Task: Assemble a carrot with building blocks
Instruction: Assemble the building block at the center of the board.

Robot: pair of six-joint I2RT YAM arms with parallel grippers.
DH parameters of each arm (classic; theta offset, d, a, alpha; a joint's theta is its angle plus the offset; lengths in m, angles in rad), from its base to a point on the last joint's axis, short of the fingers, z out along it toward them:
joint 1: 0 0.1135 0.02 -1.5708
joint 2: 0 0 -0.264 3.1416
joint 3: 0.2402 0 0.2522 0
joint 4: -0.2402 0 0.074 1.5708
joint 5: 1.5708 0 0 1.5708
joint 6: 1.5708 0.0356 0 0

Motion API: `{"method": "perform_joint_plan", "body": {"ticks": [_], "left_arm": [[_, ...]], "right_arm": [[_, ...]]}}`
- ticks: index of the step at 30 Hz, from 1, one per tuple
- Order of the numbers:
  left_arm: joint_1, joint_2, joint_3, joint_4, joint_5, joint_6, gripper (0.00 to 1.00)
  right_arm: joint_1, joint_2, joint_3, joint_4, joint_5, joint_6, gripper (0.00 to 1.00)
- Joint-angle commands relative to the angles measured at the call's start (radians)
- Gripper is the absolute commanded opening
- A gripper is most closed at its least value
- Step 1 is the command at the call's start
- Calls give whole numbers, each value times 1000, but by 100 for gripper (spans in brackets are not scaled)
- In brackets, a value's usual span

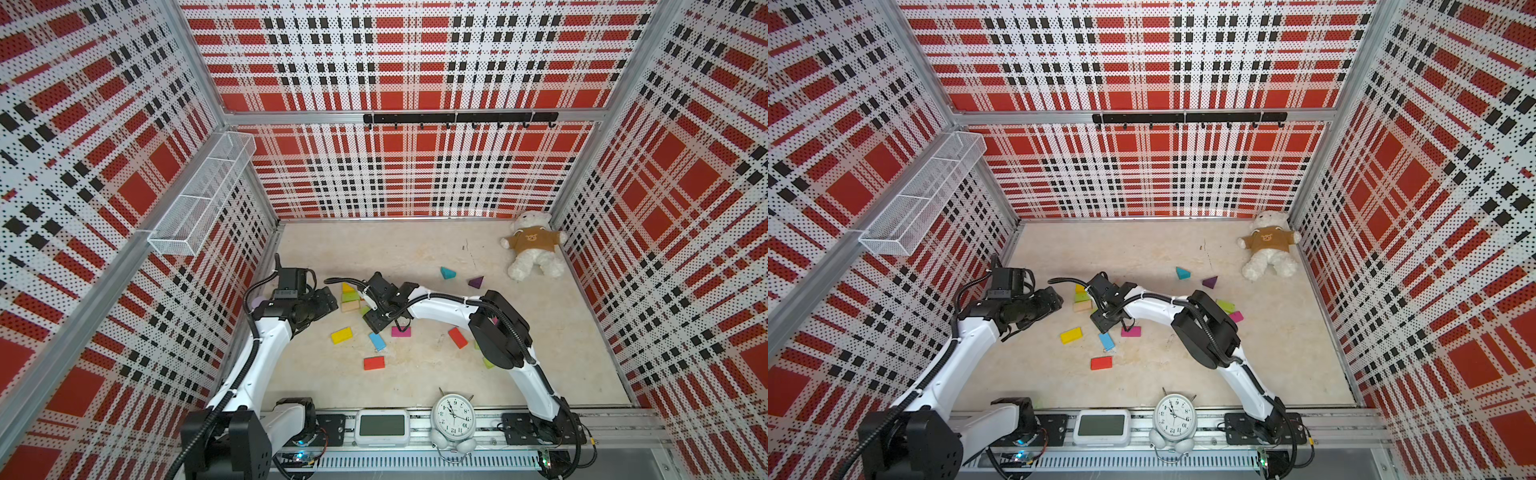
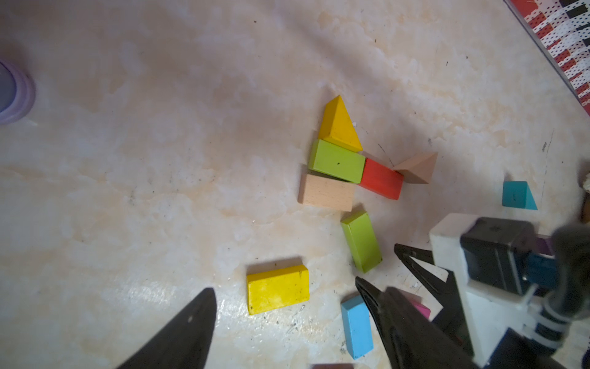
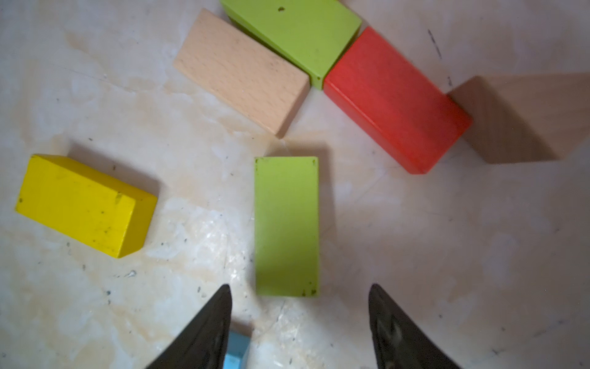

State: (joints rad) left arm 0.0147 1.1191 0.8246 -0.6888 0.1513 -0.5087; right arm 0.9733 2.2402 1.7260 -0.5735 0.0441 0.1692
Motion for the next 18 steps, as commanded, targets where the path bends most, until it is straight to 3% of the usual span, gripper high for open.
{"method": "perform_joint_plan", "body": {"ticks": [1, 9, 18], "left_arm": [[8, -7, -7, 7, 3, -3, 83], [7, 6, -5, 12, 4, 0, 83], [18, -12, 12, 3, -7, -3, 83]], "right_arm": [[1, 26, 48, -17, 69, 10, 70], [-3, 68, 99, -51, 117, 21, 70], [-1, 12, 60, -14, 63, 16, 70]]}}
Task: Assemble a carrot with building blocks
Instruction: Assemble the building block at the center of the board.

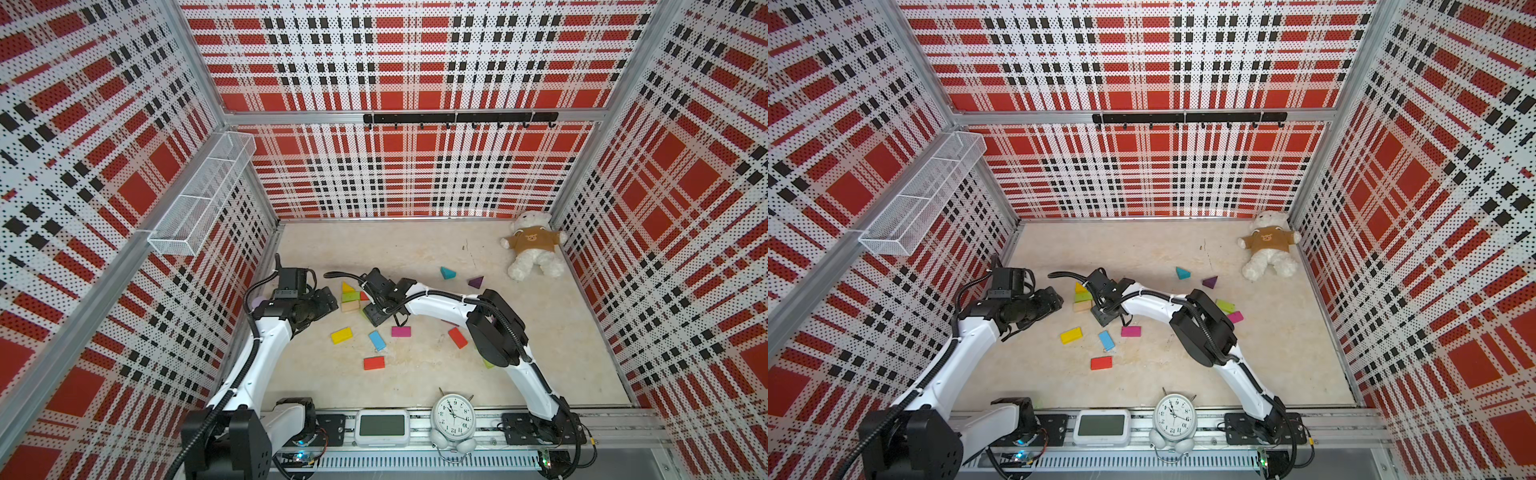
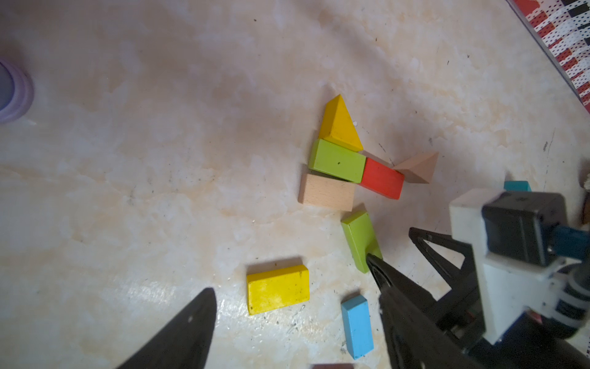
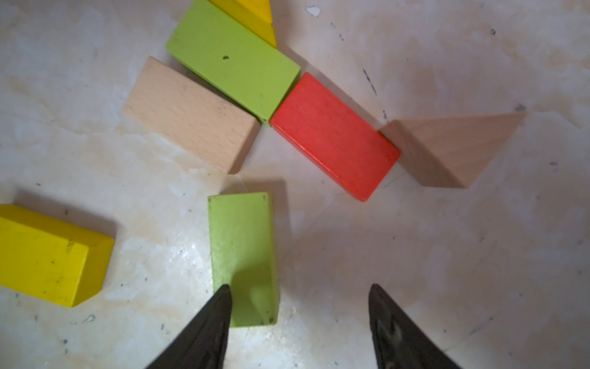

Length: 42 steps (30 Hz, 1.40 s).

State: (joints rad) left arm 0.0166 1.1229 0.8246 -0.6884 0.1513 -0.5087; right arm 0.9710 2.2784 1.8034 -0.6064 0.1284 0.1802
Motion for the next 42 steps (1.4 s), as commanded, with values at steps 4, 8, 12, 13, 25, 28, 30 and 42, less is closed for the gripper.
{"method": "perform_joint_plan", "body": {"ticks": [4, 8, 12, 13, 25, 28, 30, 42], "left_arm": [[45, -53, 25, -19, -33, -8, 83], [80, -77, 26, -28, -21, -6, 83], [91, -78, 21, -33, -8, -1, 83], [90, -78, 21, -33, -6, -2, 83], [91, -66, 13, -17, 16, -7, 83], [90, -61, 13, -13, 17, -6, 83], [91, -57, 12, -8, 21, -8, 83], [91, -35, 4, 7, 30, -12, 83]], "right_arm": [[12, -36, -30, 19, -29, 8, 70], [17, -28, -36, 18, -36, 21, 70], [16, -14, -36, 15, -31, 27, 70], [16, -11, -35, 13, -31, 28, 70], [10, 10, -12, -28, 31, 10, 70], [2, 12, -13, -29, 30, 10, 70], [-4, 13, -14, -27, 28, 10, 70], [-27, 36, 22, -20, 11, -2, 60]]}}
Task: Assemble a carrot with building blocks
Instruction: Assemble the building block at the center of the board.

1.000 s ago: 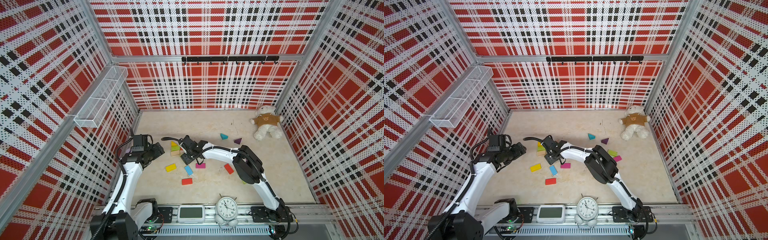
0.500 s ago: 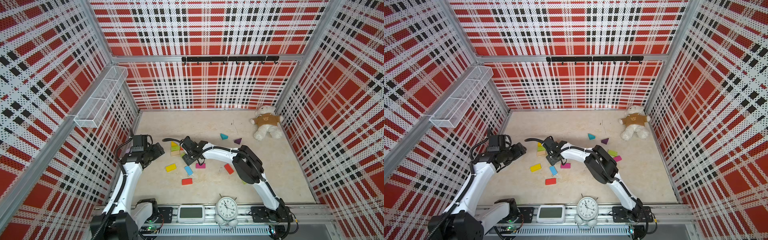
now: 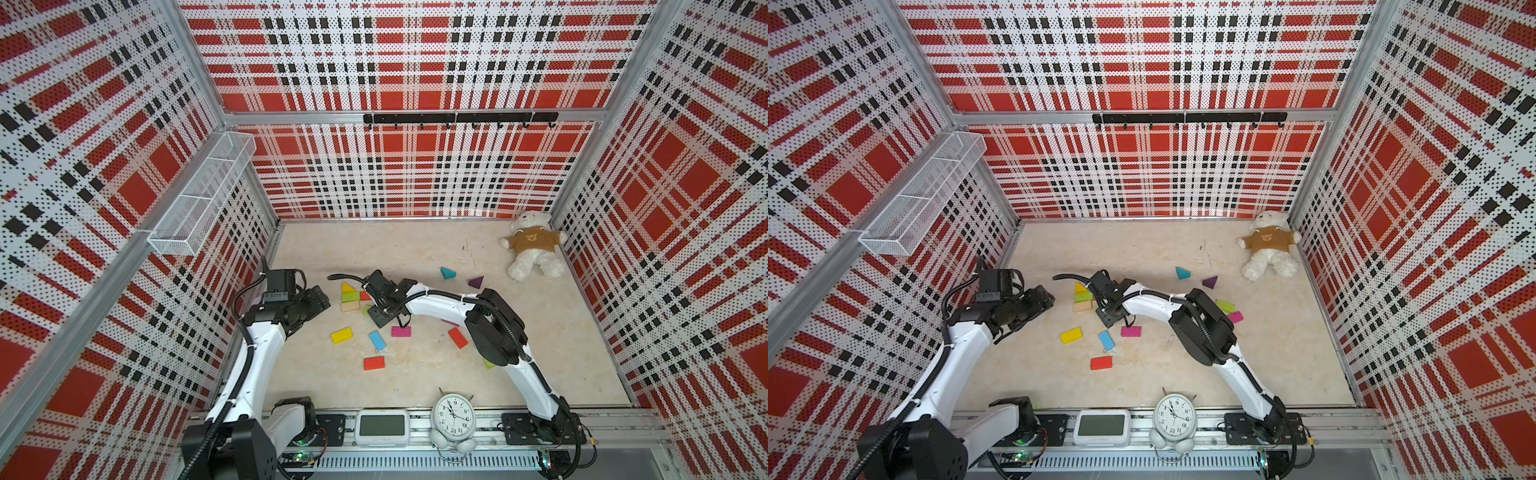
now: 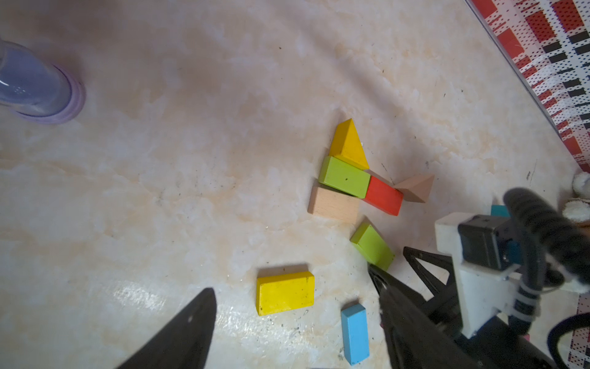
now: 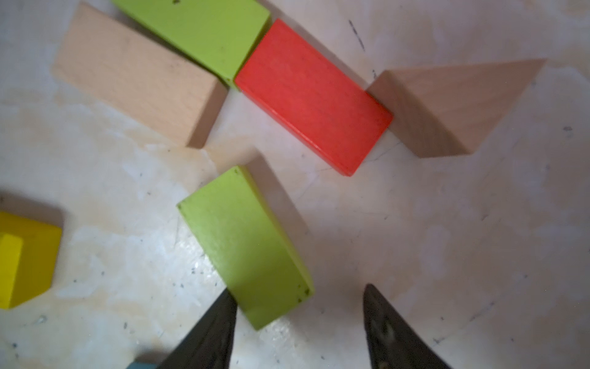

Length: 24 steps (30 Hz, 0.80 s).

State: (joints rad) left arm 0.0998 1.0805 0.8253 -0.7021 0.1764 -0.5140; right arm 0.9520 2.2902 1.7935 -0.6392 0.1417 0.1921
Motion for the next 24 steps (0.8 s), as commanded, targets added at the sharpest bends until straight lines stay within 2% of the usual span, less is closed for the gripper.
{"method": "perform_joint_plan", "body": {"ticks": [1, 6, 16, 24], "left_arm": [[7, 8, 5, 21, 4, -6, 83], [7, 13, 3, 23, 5, -7, 83], [8, 18, 1, 28, 10, -8, 83], [6, 30, -2, 29, 17, -2, 83]], "right_arm": [[-7, 25, 36, 15, -7, -18, 57], [-8, 28, 41, 18, -24, -23, 46], [-8, 36, 52, 31, -47, -22, 41], [-7, 62, 90, 34, -63, -11, 40]]}}
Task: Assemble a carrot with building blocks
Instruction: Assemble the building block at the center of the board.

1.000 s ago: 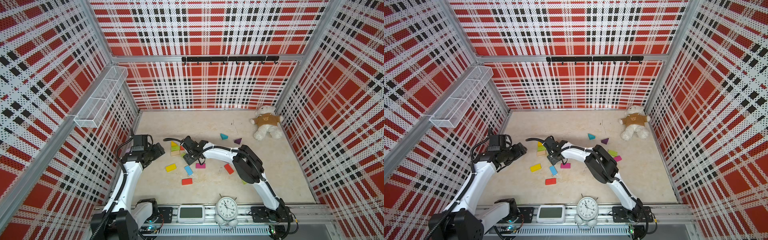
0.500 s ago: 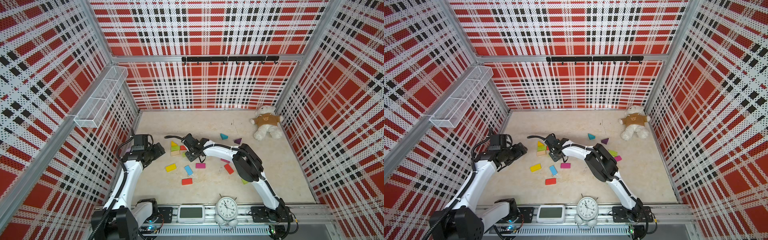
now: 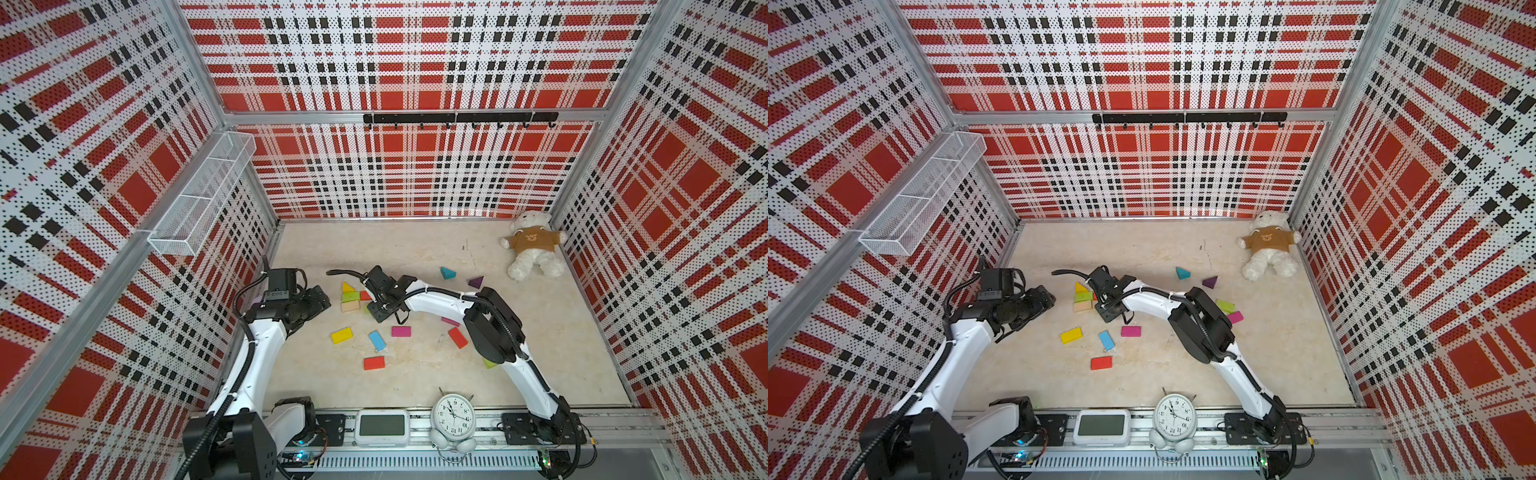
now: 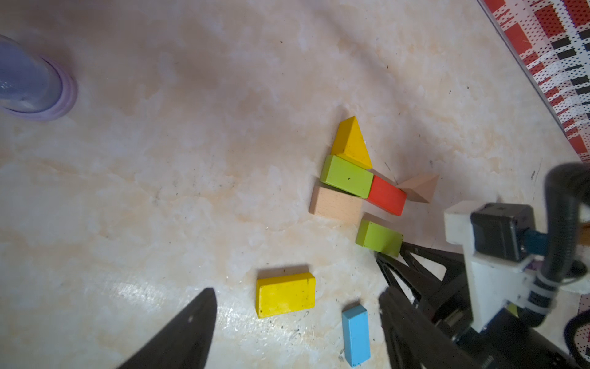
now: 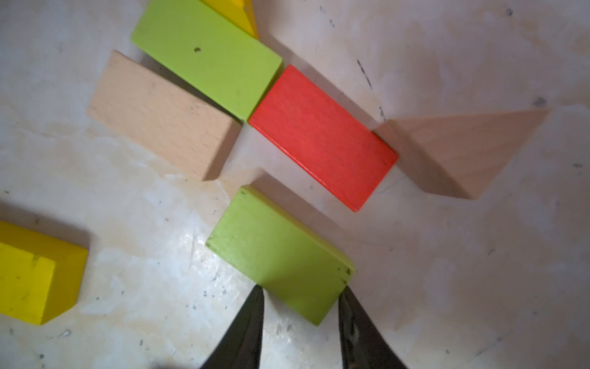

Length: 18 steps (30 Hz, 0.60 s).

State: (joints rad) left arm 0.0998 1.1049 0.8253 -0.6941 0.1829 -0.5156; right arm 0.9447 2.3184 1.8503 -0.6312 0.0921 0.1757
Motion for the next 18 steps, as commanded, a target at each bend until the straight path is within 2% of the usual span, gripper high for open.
{"method": "perform_joint_plan", "body": {"ticks": [1, 18], "left_arm": [[5, 5, -2, 22, 12, 1, 83], [0, 18, 3, 25, 16, 1, 83]], "right_arm": [[0, 36, 37, 27, -13, 7, 40], [-1, 71, 88, 25, -19, 30, 40]]}}
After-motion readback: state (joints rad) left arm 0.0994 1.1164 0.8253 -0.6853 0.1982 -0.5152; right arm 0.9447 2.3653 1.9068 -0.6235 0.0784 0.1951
